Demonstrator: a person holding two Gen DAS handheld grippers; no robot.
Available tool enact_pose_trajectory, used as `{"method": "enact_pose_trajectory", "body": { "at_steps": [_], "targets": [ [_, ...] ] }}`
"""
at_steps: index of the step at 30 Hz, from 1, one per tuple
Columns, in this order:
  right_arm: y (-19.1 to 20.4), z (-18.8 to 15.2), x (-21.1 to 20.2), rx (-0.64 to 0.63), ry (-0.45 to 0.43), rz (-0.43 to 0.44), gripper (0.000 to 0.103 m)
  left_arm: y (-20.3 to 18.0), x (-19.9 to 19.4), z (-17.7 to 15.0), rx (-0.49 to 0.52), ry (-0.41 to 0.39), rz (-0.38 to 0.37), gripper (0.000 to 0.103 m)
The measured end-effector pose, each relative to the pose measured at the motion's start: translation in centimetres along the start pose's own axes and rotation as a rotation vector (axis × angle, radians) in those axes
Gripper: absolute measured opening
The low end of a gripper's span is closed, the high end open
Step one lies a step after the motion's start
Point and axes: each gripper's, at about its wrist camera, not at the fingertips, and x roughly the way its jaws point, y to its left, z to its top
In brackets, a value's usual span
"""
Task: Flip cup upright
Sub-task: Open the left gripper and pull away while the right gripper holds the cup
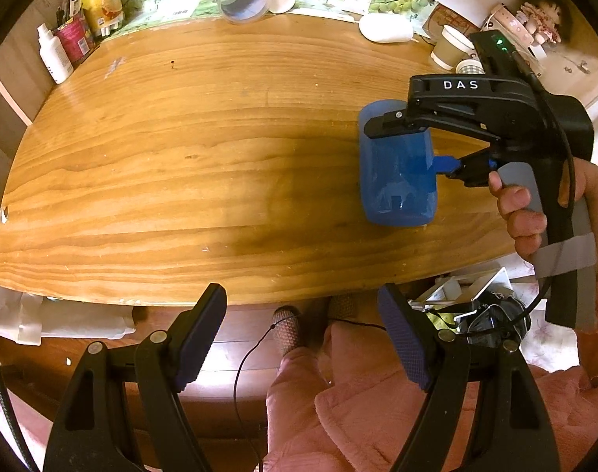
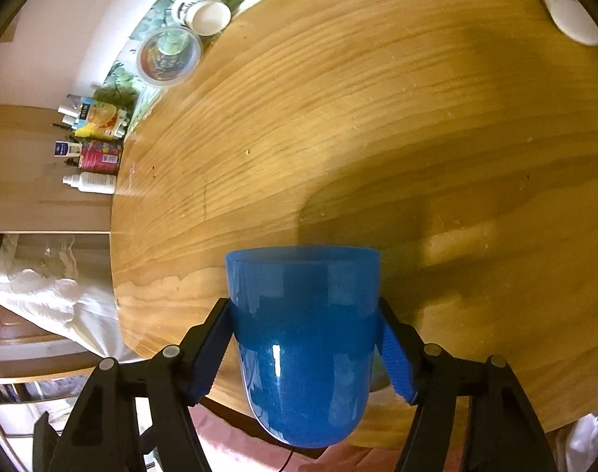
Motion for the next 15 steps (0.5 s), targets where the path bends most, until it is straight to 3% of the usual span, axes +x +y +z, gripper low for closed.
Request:
{"method": "enact_pose_trajectory", "body": {
  "at_steps": [8, 15],
  "targets": [
    [1.0, -0.4, -2.5, -0.071, -0.127, -0.025, 0.07, -0.1, 0.1, 0.0, 0.015, -0.005, -0.006, 0.082],
    [1.9, -1.6, -5.1, -0.183, -0.336, -0.117, 0.07, -0.4, -0.1, 0.0, 0.037, -0.014, -0.003, 0.082]
  ]
}}
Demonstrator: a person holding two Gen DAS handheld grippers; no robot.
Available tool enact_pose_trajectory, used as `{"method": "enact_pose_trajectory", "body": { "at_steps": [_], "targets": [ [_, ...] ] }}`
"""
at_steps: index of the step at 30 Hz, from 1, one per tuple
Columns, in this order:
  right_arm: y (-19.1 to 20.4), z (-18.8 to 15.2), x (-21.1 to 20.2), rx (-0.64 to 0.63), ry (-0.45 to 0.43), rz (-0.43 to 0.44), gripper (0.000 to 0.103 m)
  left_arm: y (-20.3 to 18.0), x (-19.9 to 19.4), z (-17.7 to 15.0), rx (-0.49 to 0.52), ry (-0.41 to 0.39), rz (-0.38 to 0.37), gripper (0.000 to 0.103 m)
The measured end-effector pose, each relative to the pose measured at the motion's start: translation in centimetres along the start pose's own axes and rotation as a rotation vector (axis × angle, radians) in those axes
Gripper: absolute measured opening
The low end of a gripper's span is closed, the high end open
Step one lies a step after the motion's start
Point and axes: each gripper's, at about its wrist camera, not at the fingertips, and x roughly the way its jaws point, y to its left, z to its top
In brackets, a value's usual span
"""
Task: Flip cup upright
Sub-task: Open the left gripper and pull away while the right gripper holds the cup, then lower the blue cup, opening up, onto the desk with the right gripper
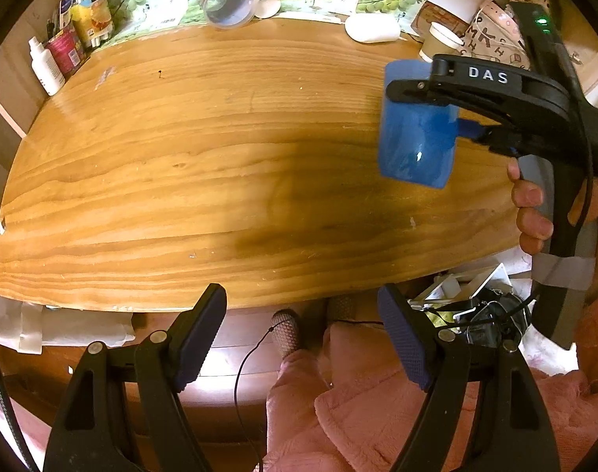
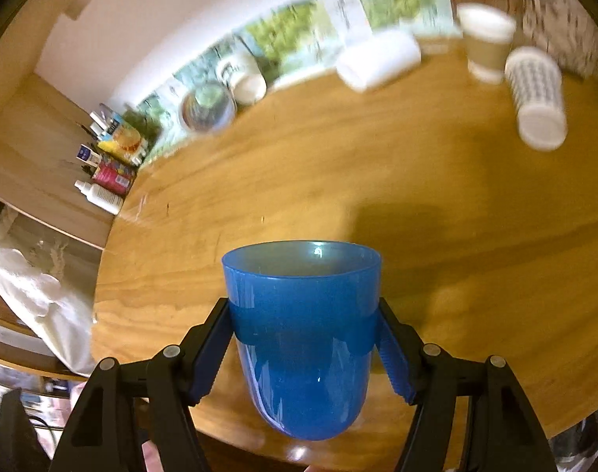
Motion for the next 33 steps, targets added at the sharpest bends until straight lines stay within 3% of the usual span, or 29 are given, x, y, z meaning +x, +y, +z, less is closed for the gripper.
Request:
{"method": "enact_pose_trajectory", "body": {
  "at_steps": [6, 12, 20, 33],
  "targets": [
    [0.9, -0.9, -2.6, -0.111, -0.232, -0.077, 0.07, -0.1, -0.1, 0.0, 0.013, -0.005, 0.004, 0.082],
    [0.8, -2.4, -4.0, -0.138, -0.422, -0.071, 0.07, -0.2, -0.1, 0.0, 0.023, -0.003, 0.008, 0.082],
    [0.2, -4.7, -3.9, -0.172, -0.534, -0.092, 0.07, -0.4, -0.1, -0.4, 0.024, 0.002, 0.022, 0.082],
    [0.5, -8.1, -2.0, -0.261, -0.564, -0.136, 0.07, -0.3, -0.1, -0.6, 0.04, 0.001, 0.034, 0.082]
  ]
}}
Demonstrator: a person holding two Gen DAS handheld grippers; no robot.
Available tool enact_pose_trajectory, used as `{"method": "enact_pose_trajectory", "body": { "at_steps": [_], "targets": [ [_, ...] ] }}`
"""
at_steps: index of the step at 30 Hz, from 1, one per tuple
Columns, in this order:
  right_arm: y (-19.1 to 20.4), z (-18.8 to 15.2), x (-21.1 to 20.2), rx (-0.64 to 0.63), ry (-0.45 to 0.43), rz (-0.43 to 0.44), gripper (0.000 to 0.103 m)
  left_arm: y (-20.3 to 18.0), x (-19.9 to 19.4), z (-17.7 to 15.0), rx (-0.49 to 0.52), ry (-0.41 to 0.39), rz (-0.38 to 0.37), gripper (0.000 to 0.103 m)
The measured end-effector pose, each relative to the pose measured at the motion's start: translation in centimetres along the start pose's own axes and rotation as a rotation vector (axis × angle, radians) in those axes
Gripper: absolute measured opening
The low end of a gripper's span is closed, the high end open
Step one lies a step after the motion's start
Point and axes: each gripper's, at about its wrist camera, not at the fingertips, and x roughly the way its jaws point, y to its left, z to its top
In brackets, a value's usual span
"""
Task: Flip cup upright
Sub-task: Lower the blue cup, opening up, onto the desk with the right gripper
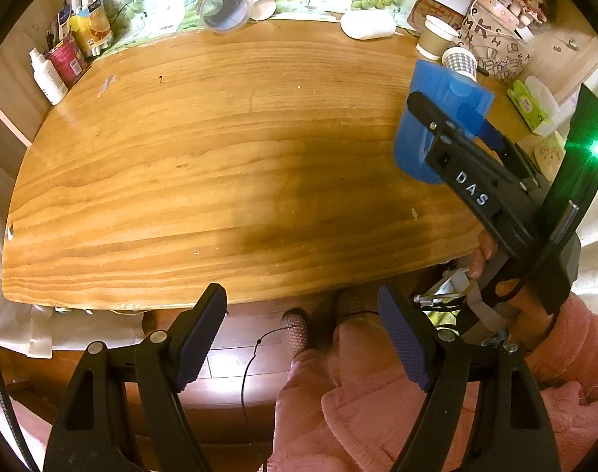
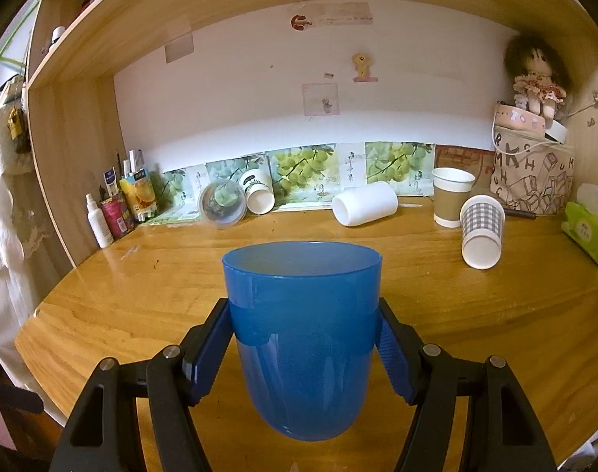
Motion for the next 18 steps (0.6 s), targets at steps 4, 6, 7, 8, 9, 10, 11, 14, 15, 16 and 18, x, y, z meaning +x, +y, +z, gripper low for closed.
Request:
{"method": "enact_pose_trajectory", "body": {
  "at_steps": [4, 6, 7, 8, 9, 10, 11, 14, 15, 16, 18],
  "targets": [
    [0.2, -0.7, 0.2, -0.004, -0.001, -0.009, 0.07, 0.0, 0.0, -0.2, 0.008, 0.005, 0.01, 0.082],
    [0.2, -0.9, 0.4, -0.002, 0.001, -0.012, 0.07, 0.1, 0.0, -0.2, 0.011, 0.007, 0.017, 0.082],
    [0.2, -1.0, 0.5, -0.002, 0.004, -0.014, 0.07, 0.1, 0.0, -0.3, 0.012, 0.007, 0.019, 0.082],
    [0.3, -1.2, 0.7, -0.001, 0.007, -0.017, 0.07, 0.1, -0.1, -0.3, 0.011, 0.007, 0.022, 0.082],
    [0.3, -1.3, 0.8, 0.0, 0.012, -0.017, 0.07, 0.2, -0.1, -0.2, 0.009, 0.008, 0.024, 0.082],
    [0.3, -1.3, 0.8, -0.001, 0.004, -0.021, 0.07, 0.1, -0.1, -0.3, 0.007, 0.007, 0.026, 0.082],
    [0.3, -1.3, 0.8, -0.002, 0.004, -0.022, 0.07, 0.2, -0.1, -0.2, 0.004, 0.006, 0.025, 0.082],
    [0.4, -1.3, 0.9, -0.006, 0.006, -0.022, 0.07, 0.3, -0.1, -0.1, 0.0, 0.001, 0.022, 0.082],
    [0.4, -1.3, 0.9, -0.009, 0.006, -0.022, 0.07, 0.3, -0.1, -0.1, 0.0, 0.0, 0.019, 0.082],
    [0.5, -1.3, 0.8, -0.012, 0.007, -0.022, 0.07, 0.3, -0.1, 0.0, 0.001, -0.001, 0.017, 0.082],
    [0.6, -1.4, 0.6, -0.024, 0.009, -0.02, 0.07, 0.3, -0.1, 0.1, 0.003, -0.004, 0.01, 0.082]
  ]
}}
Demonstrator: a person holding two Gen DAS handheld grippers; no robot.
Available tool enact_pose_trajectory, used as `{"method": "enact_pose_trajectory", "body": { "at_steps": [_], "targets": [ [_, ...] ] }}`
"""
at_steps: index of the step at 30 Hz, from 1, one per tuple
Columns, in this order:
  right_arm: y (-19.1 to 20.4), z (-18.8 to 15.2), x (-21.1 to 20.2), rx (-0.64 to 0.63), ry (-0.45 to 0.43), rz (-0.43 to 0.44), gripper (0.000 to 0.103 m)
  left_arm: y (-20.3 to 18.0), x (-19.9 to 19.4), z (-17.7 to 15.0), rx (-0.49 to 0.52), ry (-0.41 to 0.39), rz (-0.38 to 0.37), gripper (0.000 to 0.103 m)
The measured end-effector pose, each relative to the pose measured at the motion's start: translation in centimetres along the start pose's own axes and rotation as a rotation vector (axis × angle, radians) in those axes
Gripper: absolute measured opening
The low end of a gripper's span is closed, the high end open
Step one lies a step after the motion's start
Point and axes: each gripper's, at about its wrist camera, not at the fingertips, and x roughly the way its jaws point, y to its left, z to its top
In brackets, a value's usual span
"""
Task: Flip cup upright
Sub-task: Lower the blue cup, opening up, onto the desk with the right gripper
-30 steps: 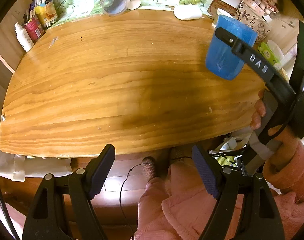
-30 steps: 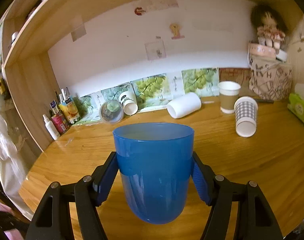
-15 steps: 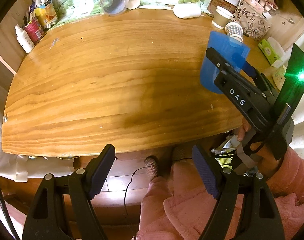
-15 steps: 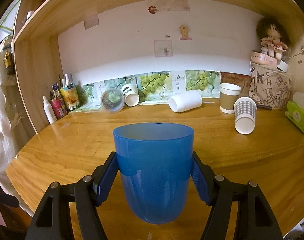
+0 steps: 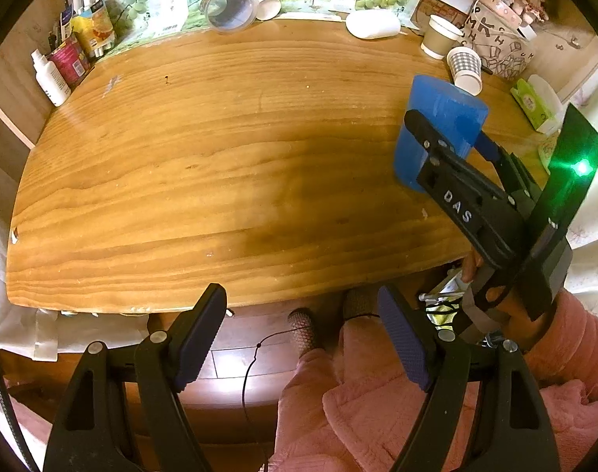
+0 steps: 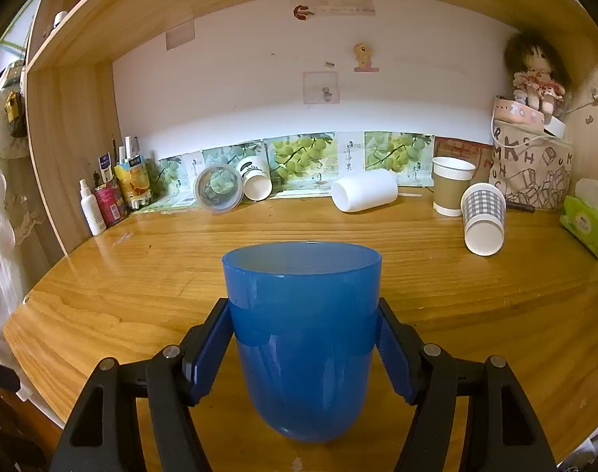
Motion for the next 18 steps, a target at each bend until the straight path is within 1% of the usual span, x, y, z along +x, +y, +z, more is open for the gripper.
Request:
{"method": "enact_pose_trajectory", "body": {
  "at_steps": [10, 18],
  "targets": [
    [0.5, -0.7, -1.2, -0.039, 0.028, 0.014, 0.07, -0.2, 0.3, 0.5, 0.024, -0.001, -0.036, 0.082],
    [0.7, -1.0, -1.6, -0.038, 0.048, 0.02, 0.07, -0.2, 0.6, 0.6, 0.044, -0.001, -0.07, 0.082]
  ]
}}
